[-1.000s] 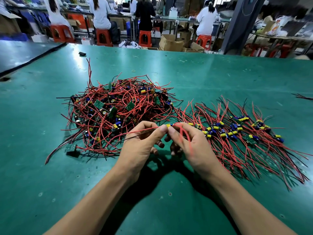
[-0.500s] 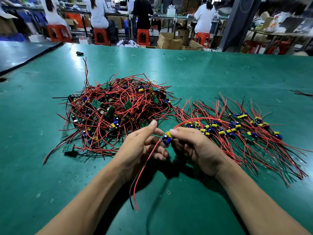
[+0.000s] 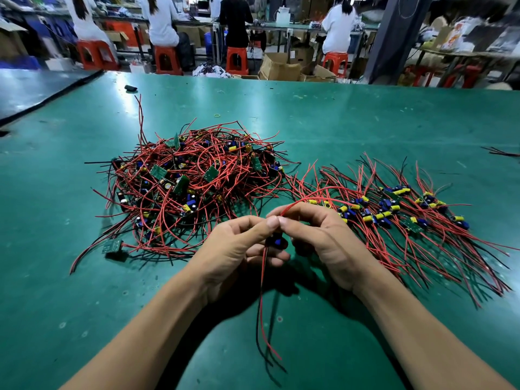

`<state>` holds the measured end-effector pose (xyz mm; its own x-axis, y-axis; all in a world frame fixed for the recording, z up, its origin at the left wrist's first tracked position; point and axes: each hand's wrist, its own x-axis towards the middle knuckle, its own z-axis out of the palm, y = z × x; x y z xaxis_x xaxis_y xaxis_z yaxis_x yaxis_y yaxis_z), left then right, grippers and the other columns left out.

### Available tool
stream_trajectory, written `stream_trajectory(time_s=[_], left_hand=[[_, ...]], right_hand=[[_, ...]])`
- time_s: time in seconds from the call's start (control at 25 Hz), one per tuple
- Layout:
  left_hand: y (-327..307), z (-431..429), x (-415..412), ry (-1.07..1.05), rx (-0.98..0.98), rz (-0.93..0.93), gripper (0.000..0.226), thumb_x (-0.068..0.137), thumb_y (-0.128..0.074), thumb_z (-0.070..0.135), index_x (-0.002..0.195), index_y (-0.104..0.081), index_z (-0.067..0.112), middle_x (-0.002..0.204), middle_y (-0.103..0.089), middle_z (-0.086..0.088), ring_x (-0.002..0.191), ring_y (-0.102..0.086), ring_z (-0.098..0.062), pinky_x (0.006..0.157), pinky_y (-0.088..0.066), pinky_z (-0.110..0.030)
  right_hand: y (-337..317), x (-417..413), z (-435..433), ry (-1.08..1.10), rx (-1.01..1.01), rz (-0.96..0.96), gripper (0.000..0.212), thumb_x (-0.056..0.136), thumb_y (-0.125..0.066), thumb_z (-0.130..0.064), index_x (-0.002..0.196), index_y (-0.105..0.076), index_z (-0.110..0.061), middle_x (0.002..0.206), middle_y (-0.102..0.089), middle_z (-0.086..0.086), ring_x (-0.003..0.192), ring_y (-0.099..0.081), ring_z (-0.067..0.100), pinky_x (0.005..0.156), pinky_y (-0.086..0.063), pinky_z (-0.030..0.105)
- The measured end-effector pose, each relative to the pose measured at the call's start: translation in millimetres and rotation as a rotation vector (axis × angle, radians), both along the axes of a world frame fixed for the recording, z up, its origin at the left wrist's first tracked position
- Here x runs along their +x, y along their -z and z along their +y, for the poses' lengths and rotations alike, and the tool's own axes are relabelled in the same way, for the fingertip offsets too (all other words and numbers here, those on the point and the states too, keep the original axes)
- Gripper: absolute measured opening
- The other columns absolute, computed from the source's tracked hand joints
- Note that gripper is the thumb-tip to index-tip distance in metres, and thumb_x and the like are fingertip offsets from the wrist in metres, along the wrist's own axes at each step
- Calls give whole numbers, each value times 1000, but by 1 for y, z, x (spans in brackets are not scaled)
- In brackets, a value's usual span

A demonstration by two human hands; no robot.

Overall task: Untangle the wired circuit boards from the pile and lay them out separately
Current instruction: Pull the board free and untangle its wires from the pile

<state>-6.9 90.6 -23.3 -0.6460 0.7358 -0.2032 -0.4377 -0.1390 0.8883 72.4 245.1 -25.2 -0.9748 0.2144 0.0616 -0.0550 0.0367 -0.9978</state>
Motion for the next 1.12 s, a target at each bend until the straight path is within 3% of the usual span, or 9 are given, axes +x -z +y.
stream_trajectory(time_s=[0.12,0.28,0.4,0.48,0.6,0.72,0.88,1.0,1.12], left_hand=[[0,-2,-2,38,-9,12,29,68,-78,27,87,-76,6,79,-71,-16,62,-70,-25,54,-56,-26],[1,-2,1,58,-21,70,25,70,-77,20,92,-78,7,88,-74,-19,69,-73,-28,64,-61,-30],[2,1,2,12,-65,142,7,81,-72,8,84,-78,9,88,-74,-19,76,-73,-29,71,-59,-35],[5,2,1,0,-90,155,15,86,-67,2,79,-77,11,86,-72,-19,80,-70,-30,73,-59,-37],[6,2,3,25,-91,123,16,86,-65,-1,80,-74,10,85,-71,-21,75,-71,-32,68,-60,-35],[6,3,3,12,-101,110,20,87,-61,-2,81,-76,11,82,-72,-20,72,-72,-31,69,-60,-34],[5,3,4,7,-97,161,18,89,-64,1,77,-76,9,78,-72,-17,66,-71,-30,60,-60,-31],[5,4,4,-2,-94,159,17,88,-64,3,76,-76,8,77,-71,-17,65,-71,-29,58,-60,-31],[6,2,2,14,-86,138,20,87,-64,5,72,-76,11,71,-69,-15,60,-69,-26,52,-57,-25]], right_hand=[[-1,-1,-3,61,-35,-6,12,81,-77,-35,83,-75,-23,74,-59,1,58,-41,9,49,-31,21],[0,-4,-1,97,-256,-105,24,68,-87,-34,64,-67,-23,61,-54,-3,55,-40,12,54,-31,29],[0,-6,-4,83,-380,-145,26,70,-87,-27,64,-63,-22,58,-58,-3,51,-52,11,57,-43,27],[-1,-6,-5,106,-423,-137,16,76,-82,-22,71,-67,-19,58,-57,-1,45,-53,11,48,-47,22],[-1,-5,-2,136,-348,-120,7,86,-74,-21,83,-73,-14,60,-50,1,44,-43,9,41,-41,18],[0,-5,1,106,-207,-121,14,94,-67,-24,88,-78,-17,64,-53,0,55,-47,12,54,-45,28],[-2,-4,-2,75,-163,-105,23,80,-76,-38,88,-79,-16,78,-67,10,64,-61,18,54,-51,27],[1,-5,0,127,-91,-108,27,72,-81,-43,80,-77,-18,82,-60,16,70,-49,24,52,-43,25],[3,-4,1,21,-167,-121,28,73,-84,-39,88,-78,-16,85,-68,12,70,-56,23,52,-51,24]])
